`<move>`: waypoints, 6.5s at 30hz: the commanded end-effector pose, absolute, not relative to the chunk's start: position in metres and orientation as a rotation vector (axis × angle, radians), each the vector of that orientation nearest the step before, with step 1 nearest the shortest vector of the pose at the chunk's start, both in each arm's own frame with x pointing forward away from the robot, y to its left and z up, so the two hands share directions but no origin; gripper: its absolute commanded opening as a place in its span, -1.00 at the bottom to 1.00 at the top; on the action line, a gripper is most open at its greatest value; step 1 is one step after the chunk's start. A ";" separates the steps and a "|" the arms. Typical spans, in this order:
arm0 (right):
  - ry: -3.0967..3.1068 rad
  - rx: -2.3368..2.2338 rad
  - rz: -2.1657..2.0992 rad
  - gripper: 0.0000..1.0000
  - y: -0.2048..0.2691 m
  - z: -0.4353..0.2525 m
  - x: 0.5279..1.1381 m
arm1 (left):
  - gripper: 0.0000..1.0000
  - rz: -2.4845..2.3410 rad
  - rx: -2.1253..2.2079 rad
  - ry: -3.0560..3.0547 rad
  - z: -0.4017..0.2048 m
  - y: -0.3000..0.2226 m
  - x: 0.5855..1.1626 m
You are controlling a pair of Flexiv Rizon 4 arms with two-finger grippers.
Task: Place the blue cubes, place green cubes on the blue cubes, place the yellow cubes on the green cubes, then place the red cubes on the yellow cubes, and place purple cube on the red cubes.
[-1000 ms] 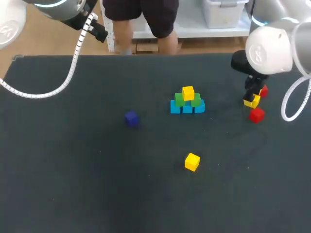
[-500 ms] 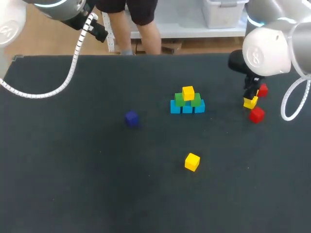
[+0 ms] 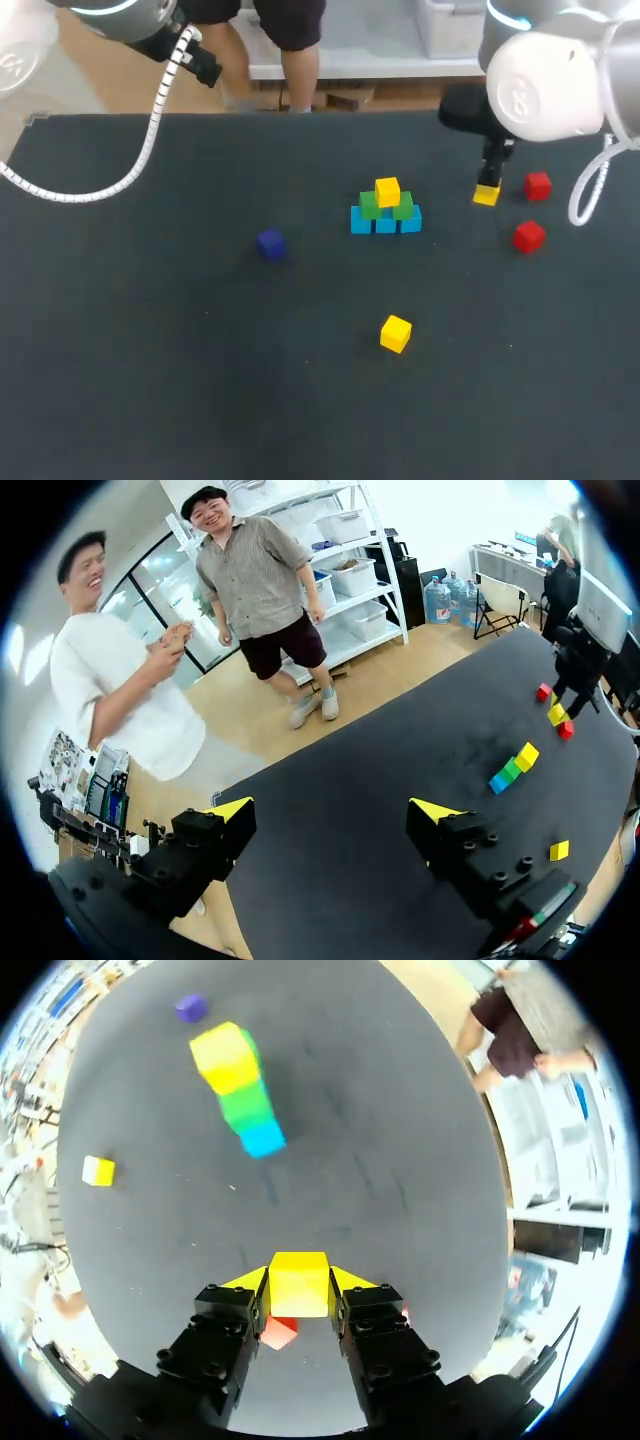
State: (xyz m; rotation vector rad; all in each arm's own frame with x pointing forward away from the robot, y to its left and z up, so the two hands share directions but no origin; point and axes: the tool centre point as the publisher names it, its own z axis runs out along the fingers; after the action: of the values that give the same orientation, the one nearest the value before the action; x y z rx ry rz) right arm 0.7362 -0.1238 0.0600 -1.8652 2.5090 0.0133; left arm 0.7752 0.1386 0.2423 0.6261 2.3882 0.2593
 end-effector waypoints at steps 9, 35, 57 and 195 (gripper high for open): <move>2.340 -2.061 0.020 -1.00 -0.082 0.085 0.730 | 1.00 0.259 0.628 2.388 0.242 0.139 0.775; 2.228 -2.248 0.001 -1.00 -0.028 0.083 0.732 | 1.00 0.259 0.628 2.388 0.242 0.139 0.775; 2.233 -2.283 0.010 -1.00 -0.020 0.069 0.737 | 1.00 0.259 0.628 2.388 0.242 0.139 0.775; 2.239 -1.231 -0.115 1.00 -0.223 0.149 0.750 | 1.00 0.259 0.628 2.388 0.242 0.139 0.775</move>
State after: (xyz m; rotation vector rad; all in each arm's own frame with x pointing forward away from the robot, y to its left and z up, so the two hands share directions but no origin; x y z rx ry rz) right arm 0.7542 -0.2170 0.1531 -1.2910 2.2880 -0.0286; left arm 0.7752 0.1386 0.2423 0.6261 2.3882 0.2594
